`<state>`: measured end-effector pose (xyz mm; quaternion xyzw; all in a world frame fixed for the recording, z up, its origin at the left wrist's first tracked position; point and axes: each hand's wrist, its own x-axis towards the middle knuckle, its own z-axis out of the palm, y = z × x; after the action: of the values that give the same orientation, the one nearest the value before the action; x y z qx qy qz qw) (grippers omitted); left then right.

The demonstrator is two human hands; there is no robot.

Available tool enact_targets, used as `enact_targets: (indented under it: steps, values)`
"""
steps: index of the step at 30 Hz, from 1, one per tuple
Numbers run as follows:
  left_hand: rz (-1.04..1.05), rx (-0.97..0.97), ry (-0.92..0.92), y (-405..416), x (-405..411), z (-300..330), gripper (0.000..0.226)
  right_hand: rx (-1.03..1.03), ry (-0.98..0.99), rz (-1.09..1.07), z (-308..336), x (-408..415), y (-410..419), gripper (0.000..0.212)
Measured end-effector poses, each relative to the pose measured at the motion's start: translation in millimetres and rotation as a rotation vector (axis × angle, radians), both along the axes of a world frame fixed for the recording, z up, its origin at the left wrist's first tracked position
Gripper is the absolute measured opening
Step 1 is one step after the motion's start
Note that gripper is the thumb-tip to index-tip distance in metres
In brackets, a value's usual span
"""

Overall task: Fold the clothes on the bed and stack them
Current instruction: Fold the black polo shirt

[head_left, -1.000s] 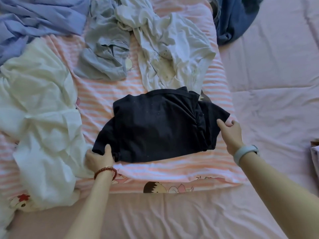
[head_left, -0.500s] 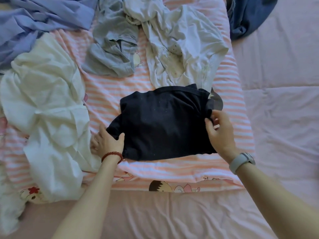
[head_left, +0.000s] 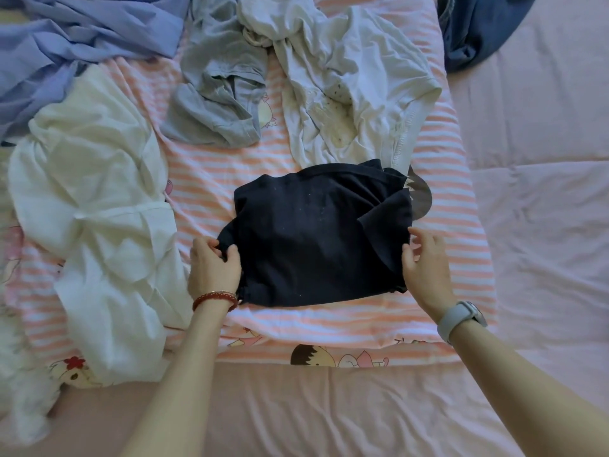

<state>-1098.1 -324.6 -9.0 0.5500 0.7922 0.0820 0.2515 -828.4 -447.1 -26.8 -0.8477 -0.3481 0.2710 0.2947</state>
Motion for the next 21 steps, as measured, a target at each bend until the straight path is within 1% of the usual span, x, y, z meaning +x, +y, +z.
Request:
enact_targets:
  steps: [2, 3, 4, 5, 6, 7, 8, 10, 11, 13, 14, 15, 16, 17, 18, 20, 21]
  values:
    - [0.007, -0.068, 0.038, -4, 5, -4, 0.066, -0.062, 0.062, -0.050, -3, 0, 0, 0.034]
    - [0.014, -0.113, 0.051, -5, 5, -8, 0.077, -0.076, 0.083, -0.057, -5, 0, 0, 0.034]
    - [0.029, -0.147, 0.038, -6, 4, -13, 0.079, -0.083, 0.105, -0.065, -6, 0, 0, 0.034]
    - [0.053, -0.148, -0.002, -7, 3, -17, 0.070, -0.086, 0.130, -0.077, -6, 0, -1, 0.033]
    - [0.085, -0.108, -0.040, -7, 2, -20, 0.055, -0.084, 0.160, -0.091, -6, 0, 0, 0.032]
    - [0.135, -0.040, -0.076, -7, 1, -20, 0.041, -0.083, 0.185, -0.100, -6, -1, 0, 0.032]
    - [0.201, 0.025, -0.110, -7, 1, -17, 0.033, -0.086, 0.203, -0.105, -5, -1, 1, 0.032]
    - [0.293, 0.162, -0.220, -5, 4, -7, 0.027, -0.091, 0.212, -0.104, -5, -3, 2, 0.031]
    - [0.301, 0.219, -0.302, -4, 10, -1, 0.023, -0.092, 0.214, -0.105, -6, -3, 2, 0.031]
    - [0.231, 0.280, -0.460, -6, 27, 8, 0.016, -0.089, 0.217, -0.114, -7, -5, 2, 0.030]
    - [0.171, 0.272, -0.519, -8, 37, 7, 0.016, -0.084, 0.214, -0.117, -7, -6, 2, 0.030]
    - [0.105, 0.221, -0.569, -10, 47, 4, 0.020, -0.082, 0.209, -0.118, -8, -6, 2, 0.031]
    - [0.029, 0.132, -0.590, -13, 55, 0, 0.027, -0.084, 0.206, -0.118, -8, -7, 2, 0.030]
    - [-0.079, 0.039, -0.535, -15, 60, -7, 0.039, -0.088, 0.209, -0.117, -8, -8, 3, 0.030]
    - [-0.240, -0.051, -0.390, -18, 62, -17, 0.049, -0.091, 0.215, -0.115, -9, -9, 3, 0.030]
    - [-0.596, -0.236, -0.026, -22, 60, -29, 0.062, -0.099, 0.217, -0.102, -8, -11, 6, 0.027]
    - [-0.714, -0.281, 0.083, -24, 58, -31, 0.065, -0.102, 0.205, -0.095, -6, -12, 7, 0.025]
